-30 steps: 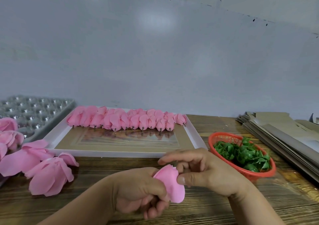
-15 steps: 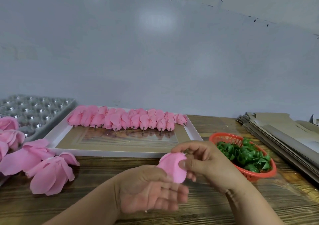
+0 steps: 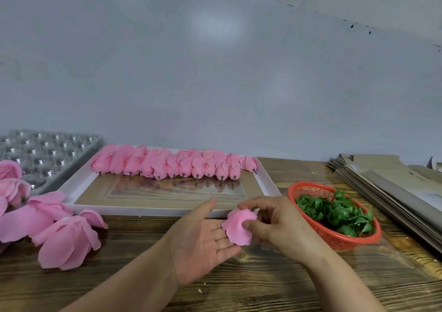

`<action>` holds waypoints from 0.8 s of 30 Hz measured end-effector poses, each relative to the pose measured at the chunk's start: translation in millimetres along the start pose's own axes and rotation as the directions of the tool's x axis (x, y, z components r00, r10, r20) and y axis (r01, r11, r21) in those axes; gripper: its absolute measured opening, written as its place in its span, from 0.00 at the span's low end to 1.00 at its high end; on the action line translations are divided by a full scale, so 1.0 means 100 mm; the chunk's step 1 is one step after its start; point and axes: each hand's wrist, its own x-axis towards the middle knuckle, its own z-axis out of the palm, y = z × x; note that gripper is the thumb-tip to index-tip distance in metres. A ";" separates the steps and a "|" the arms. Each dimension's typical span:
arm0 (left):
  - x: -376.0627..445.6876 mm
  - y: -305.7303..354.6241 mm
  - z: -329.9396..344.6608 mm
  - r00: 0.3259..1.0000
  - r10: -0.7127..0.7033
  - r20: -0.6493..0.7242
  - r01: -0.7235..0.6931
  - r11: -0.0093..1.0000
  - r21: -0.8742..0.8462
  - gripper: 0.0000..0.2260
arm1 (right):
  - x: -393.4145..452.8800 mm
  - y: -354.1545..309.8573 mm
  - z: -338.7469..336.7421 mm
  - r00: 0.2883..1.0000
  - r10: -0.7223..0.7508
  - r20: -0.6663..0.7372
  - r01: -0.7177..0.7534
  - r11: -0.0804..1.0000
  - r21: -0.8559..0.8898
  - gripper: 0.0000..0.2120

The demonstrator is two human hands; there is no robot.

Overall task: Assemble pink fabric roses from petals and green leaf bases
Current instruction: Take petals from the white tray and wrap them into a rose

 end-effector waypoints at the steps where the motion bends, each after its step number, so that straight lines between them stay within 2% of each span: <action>1: -0.02 -0.01 0.02 0.999 0.014 -0.044 -0.013 0.999 0.032 0.32 | 0.01 0.00 0.01 0.998 -0.008 -0.056 0.008 1.000 -0.003 0.12; 3: -0.06 -0.05 0.07 0.990 0.026 -0.138 -0.015 0.997 0.076 0.39 | 0.03 0.00 0.06 0.977 -0.060 -0.203 0.060 0.998 -0.006 0.15; 5: -0.09 -0.14 0.24 0.992 -0.028 -0.127 0.038 0.997 0.073 0.42 | 0.03 -0.03 0.14 0.945 -0.112 -0.306 0.128 0.991 0.033 0.17; 7: -0.10 -0.20 0.48 0.995 0.002 -0.099 0.000 1.000 0.028 0.33 | 0.00 -0.06 0.25 0.926 -0.174 -0.334 0.195 0.980 0.031 0.15; 8: -0.10 -0.23 0.49 0.993 0.081 -0.087 -0.084 0.996 -0.038 0.26 | -0.01 -0.07 0.30 0.917 -0.202 -0.343 0.217 0.976 0.004 0.16; 9: -0.09 -0.21 0.51 0.986 0.095 -0.136 -0.115 0.983 -0.146 0.21 | -0.02 -0.08 0.35 0.909 -0.222 -0.354 0.227 0.973 -0.029 0.18; 11: -0.02 -0.18 0.56 0.994 0.059 -0.088 -0.073 0.984 -0.164 0.20 | -0.05 -0.08 0.45 0.896 -0.246 -0.370 0.234 0.969 -0.077 0.24; 14: -0.11 -0.20 0.37 1.000 0.021 0.022 -0.013 0.954 -0.301 0.21 | -0.09 -0.13 0.66 0.867 -0.297 -0.399 0.260 0.955 -0.144 0.29; 17: -0.05 -0.19 0.30 0.996 0.064 -0.066 -0.082 0.940 -0.332 0.19 | -0.10 -0.13 0.78 0.789 -0.384 -0.480 0.318 0.923 -0.216 0.29; 21: -0.02 -0.16 0.27 0.992 0.063 -0.113 -0.098 0.939 -0.331 0.15 | -0.10 -0.14 0.82 0.746 -0.408 -0.526 0.319 0.913 -0.255 0.29; 24: -0.03 -0.13 0.28 0.986 0.087 -0.140 -0.127 0.943 -0.309 0.08 | -0.10 -0.17 0.85 0.718 -0.448 -0.533 0.351 0.894 -0.278 0.29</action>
